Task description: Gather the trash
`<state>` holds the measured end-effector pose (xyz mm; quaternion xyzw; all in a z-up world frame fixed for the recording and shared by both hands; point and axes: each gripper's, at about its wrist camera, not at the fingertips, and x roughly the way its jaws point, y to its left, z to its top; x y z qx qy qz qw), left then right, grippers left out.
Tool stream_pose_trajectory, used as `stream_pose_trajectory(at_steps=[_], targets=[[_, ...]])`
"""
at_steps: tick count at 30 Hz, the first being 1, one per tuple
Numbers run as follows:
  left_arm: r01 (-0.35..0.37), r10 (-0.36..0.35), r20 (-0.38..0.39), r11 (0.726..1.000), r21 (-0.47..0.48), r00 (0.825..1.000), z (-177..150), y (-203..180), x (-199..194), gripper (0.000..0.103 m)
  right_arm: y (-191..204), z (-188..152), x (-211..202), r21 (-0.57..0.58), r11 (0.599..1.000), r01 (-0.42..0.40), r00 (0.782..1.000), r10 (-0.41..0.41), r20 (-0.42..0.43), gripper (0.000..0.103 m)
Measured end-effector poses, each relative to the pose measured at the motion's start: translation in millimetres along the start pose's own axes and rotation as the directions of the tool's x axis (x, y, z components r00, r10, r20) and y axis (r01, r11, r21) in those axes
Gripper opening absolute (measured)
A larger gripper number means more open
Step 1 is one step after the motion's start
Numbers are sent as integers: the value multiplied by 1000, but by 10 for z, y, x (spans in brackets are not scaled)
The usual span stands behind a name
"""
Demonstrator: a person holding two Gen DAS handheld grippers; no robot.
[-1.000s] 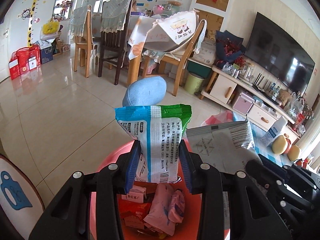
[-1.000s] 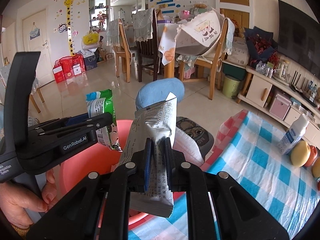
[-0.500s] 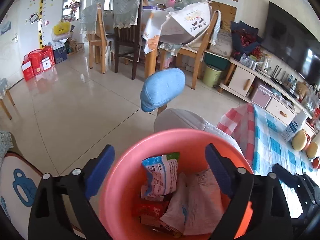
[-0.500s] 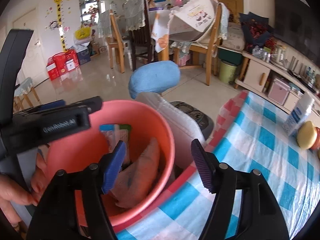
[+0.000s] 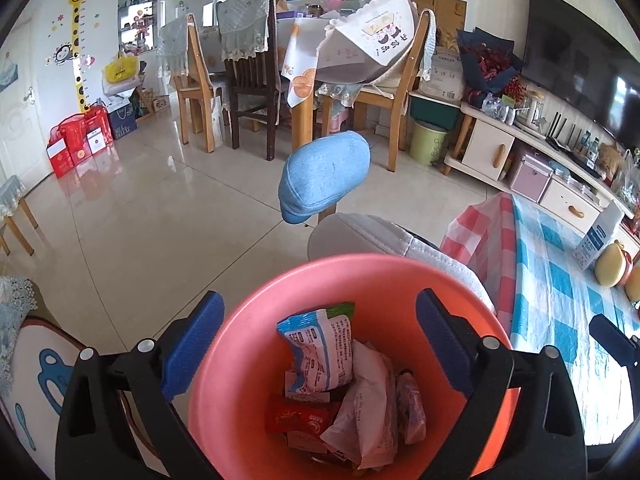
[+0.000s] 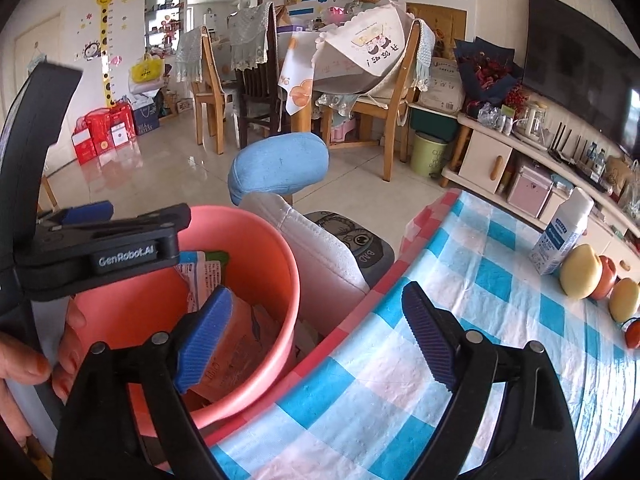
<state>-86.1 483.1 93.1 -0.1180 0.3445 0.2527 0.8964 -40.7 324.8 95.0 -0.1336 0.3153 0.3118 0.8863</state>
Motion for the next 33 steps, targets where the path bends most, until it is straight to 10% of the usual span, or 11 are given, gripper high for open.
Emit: stream_pose_trajectory(at_steps=[33], targets=[[86,-102,110,987,139,989,-81,-951,-363,96,-691,-407,-573,49,987,150,989,-150,-2,92]])
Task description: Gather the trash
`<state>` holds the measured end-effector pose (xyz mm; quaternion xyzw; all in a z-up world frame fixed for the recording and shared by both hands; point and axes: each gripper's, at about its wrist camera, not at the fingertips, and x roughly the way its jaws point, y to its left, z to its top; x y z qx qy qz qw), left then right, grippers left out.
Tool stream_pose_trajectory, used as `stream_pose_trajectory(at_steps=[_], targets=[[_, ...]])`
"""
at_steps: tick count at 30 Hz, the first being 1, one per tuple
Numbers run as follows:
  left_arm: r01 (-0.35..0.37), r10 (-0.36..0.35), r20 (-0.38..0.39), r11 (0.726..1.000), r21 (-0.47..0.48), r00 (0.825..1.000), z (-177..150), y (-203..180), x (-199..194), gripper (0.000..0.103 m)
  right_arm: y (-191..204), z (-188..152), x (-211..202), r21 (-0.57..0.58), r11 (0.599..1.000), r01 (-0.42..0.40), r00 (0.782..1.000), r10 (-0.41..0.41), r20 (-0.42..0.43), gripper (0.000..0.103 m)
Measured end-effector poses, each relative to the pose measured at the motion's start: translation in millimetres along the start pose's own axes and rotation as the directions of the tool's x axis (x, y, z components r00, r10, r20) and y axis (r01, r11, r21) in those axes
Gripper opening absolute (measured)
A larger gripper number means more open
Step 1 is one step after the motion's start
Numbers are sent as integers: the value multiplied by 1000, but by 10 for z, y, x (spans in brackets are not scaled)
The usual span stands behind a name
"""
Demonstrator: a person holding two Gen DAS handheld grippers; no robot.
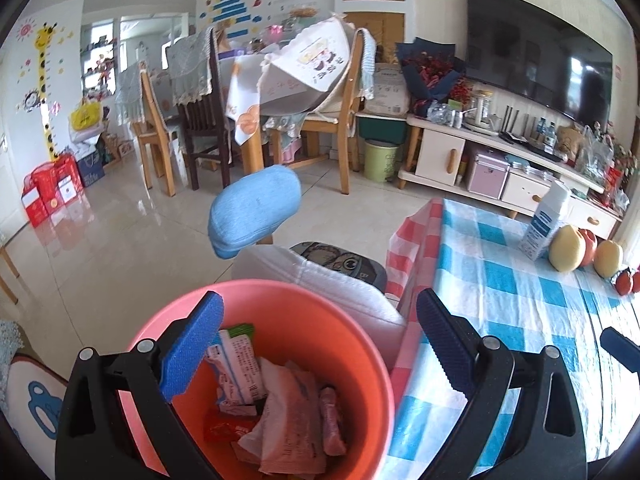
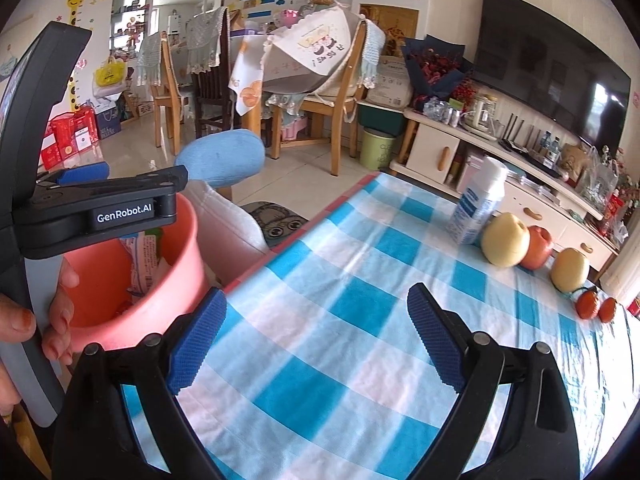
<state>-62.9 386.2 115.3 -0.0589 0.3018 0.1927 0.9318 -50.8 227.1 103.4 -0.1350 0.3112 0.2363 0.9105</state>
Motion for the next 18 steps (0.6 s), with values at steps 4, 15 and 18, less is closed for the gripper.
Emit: stream_pose_trajectory(at_steps=[4,15,18], targets=[[4,-5,13,1000,30,1000,-22,-162,-46,96,-164,-78,-76,10,1000,28,1000,-28,-4,93],[91,-93,15,991,102,996,-118,-687,-188,96,-621,-291,-324,43,994,97,995,-97,0,94],[120,-124,23,985,121,992,-163,-842,-255,96,-736,-356,-395,50,992,115,993,-115,0,94]])
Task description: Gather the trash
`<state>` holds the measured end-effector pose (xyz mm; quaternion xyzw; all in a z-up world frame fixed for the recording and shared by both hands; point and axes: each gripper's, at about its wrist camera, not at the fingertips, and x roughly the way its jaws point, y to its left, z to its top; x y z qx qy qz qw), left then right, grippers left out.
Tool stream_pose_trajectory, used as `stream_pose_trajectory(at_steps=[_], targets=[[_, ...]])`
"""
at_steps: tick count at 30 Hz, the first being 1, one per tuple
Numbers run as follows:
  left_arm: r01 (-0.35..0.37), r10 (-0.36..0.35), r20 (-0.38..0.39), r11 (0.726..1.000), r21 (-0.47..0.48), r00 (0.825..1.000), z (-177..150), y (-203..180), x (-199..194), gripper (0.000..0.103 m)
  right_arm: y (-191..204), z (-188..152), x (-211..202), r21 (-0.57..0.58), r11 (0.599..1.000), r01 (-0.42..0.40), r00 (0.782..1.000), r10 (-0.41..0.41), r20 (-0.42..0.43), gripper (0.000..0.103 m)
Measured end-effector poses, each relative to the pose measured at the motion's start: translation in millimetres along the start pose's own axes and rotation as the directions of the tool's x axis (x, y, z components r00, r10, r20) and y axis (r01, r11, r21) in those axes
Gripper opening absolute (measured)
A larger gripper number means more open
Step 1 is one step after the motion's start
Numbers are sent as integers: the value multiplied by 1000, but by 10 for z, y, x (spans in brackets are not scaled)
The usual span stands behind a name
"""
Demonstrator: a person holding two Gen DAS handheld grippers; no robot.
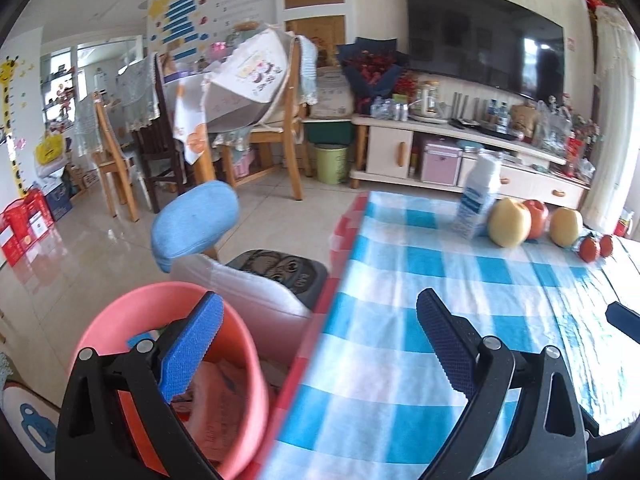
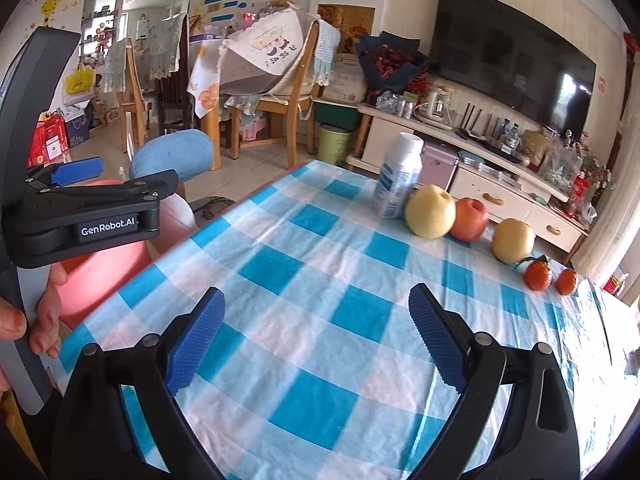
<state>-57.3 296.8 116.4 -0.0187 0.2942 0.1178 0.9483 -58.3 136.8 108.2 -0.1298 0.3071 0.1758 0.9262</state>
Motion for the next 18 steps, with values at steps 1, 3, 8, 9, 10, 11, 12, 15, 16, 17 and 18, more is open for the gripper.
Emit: stream_pose_trajectory(at_steps=[1,3,8,9,10,11,12,15,16,17,18], targets=[[6,-6,2,1000,6,1000,-4,-43,-14,96,-35,-19,-16,2,1000,5,1000,-5,0,94],[19,-19,5,1000,21,1000,-28,-157,-38,96,-123,-62,-62,11,1000,14,1000,-14,0,94],[35,-36,3,996,77,999,-73,-417,-91,96,-326,-159,-165,28,999,36,999,-37,4,94],[38,-38,3,995,88,999,-84,-475,-106,96,-369,-176,-184,34,999,40,999,-40,5,94],[43,-43,2,994,99,999,-94,-531,-120,96,-416,-195,-201,41,998,43,999,-44,7,94],[48,-48,1,993,106,999,-99,-571,-131,96,-470,-214,-222,51,998,47,999,-47,8,94],[55,-55,-1,992,113,998,-111,-628,-143,96,-521,-230,-239,60,997,50,999,-50,9,94],[74,-74,-6,989,125,997,-142,-793,-174,96,-664,-280,-306,84,995,59,998,-61,16,94],[81,-81,-8,989,126,997,-152,-843,-190,96,-720,-304,-336,90,994,66,998,-68,19,94],[90,-89,-12,988,127,996,-163,-891,-195,96,-761,-319,-356,96,993,71,997,-73,21,94],[104,-102,-19,986,130,995,-178,-951,-202,96,-812,-341,-384,103,992,74,997,-77,24,94]])
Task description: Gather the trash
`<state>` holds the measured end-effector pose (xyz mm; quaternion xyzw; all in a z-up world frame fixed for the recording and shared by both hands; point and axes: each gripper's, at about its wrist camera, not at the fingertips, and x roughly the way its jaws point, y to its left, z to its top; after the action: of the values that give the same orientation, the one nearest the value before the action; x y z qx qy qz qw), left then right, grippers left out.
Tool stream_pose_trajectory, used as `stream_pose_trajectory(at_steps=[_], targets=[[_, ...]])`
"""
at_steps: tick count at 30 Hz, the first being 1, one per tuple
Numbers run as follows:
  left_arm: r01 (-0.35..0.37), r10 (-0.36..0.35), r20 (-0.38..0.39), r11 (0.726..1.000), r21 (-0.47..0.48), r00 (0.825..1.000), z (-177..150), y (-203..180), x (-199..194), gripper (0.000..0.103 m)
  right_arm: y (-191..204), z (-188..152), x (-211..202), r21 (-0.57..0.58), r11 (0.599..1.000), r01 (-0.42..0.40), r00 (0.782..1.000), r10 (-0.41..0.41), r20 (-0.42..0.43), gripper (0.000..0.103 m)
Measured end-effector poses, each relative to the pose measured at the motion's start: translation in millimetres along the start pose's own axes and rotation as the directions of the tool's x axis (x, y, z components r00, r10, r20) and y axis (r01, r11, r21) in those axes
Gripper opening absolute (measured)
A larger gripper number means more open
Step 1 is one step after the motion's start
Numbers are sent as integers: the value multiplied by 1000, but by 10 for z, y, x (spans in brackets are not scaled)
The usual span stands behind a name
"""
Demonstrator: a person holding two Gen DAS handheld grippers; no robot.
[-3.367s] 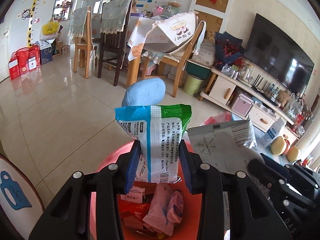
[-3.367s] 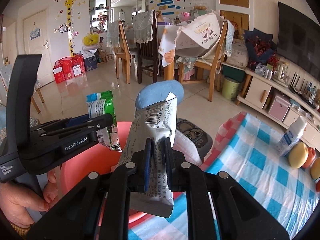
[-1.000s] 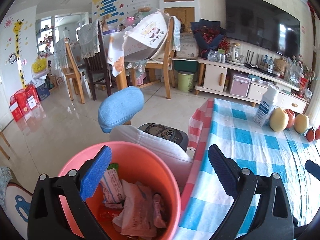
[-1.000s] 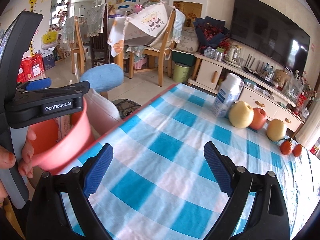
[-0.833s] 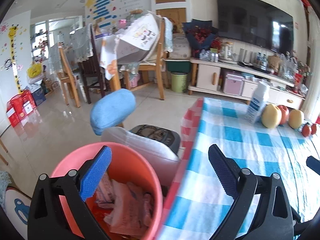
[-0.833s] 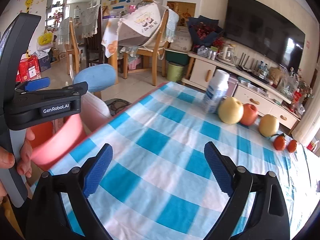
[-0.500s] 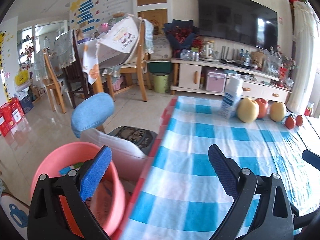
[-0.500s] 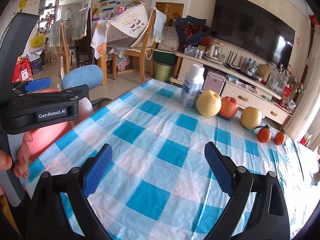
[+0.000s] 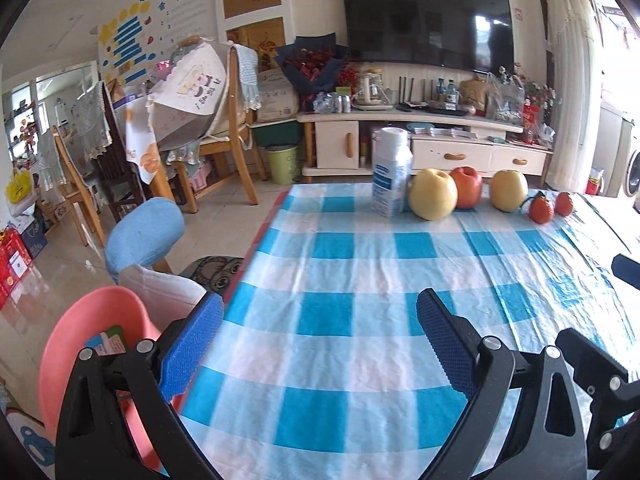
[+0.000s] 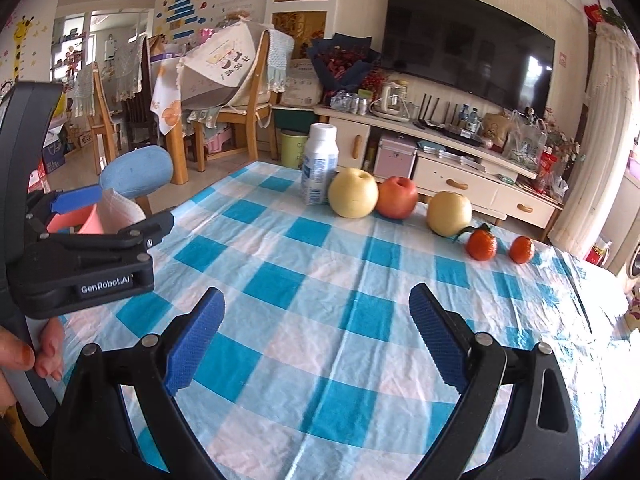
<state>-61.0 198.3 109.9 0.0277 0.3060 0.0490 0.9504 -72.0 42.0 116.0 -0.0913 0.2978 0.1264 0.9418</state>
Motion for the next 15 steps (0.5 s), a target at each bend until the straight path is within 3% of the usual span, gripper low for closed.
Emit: stream_pose_trajectory(at_steps=[15], targets=[[28,-28,-6,999,41,1000,-23,-631,-169,96,-834,-293,-300,115,990,84,995,-89,40,95]])
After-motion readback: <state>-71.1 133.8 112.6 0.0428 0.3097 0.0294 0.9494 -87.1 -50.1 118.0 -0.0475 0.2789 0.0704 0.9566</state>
